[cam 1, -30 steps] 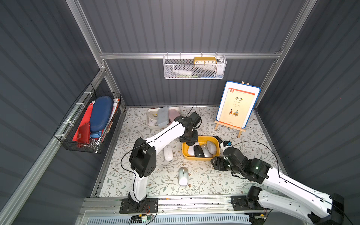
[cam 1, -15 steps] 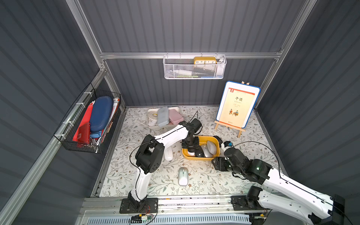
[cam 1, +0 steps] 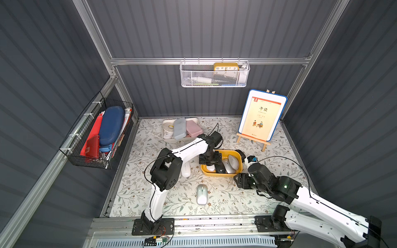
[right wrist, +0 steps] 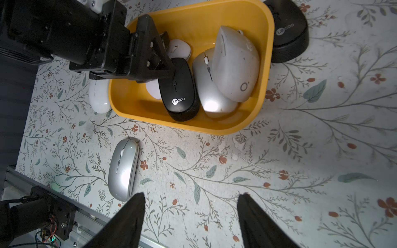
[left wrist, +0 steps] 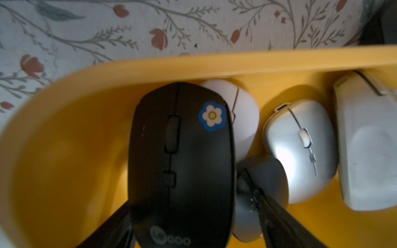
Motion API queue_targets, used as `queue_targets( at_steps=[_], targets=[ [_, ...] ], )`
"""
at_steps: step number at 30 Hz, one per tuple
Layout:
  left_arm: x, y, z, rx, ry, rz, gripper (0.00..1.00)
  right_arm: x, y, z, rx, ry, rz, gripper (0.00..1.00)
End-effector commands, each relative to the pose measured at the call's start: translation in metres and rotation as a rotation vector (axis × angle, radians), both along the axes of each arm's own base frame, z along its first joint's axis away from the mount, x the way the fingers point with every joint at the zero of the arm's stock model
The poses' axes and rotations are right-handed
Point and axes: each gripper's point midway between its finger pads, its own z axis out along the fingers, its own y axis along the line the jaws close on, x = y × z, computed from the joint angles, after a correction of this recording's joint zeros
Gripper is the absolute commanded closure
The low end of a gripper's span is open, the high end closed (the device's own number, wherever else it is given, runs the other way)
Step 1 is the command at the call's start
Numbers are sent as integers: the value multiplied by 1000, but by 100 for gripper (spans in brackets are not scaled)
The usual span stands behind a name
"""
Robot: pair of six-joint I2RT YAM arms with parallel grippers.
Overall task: Put the mouse in the storage box
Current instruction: Place the mouse in the storage box, then pick up the mouse from the center of the board.
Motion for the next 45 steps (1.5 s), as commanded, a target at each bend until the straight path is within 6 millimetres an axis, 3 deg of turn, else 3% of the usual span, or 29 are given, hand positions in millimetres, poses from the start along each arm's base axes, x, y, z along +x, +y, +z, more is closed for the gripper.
queue_targets(
  at_steps=[1,7,9,11,16,21,26,31,35,40,45],
  targets=[
    [-4,5,21,25,-14,-14,11,-2,-4,-9,-12,14,-11,28],
    [4,-10,117,-120,-149,2,8,1,2,-6,4,11,2,28],
    [3,-4,144,-146,-194,23,8,0,5,-8,7,20,10,28],
    [0,10,155,-122,-230,46,8,0,8,-9,11,31,18,28],
    [-29,84,113,109,-127,216,7,0,11,-5,6,35,37,28],
    [-51,121,74,122,-54,318,7,6,16,5,2,-6,63,28],
    [-44,149,44,68,-33,400,9,11,32,8,10,7,106,28],
    [-26,150,17,135,-29,346,6,9,40,1,-1,60,136,28],
    [-8,147,8,158,-44,323,6,10,40,1,19,45,123,28],
    [0,161,-4,276,-52,335,6,8,37,-4,6,52,117,27],
    [-1,159,-22,276,-19,331,7,8,33,-9,-2,54,105,28]
  ],
)
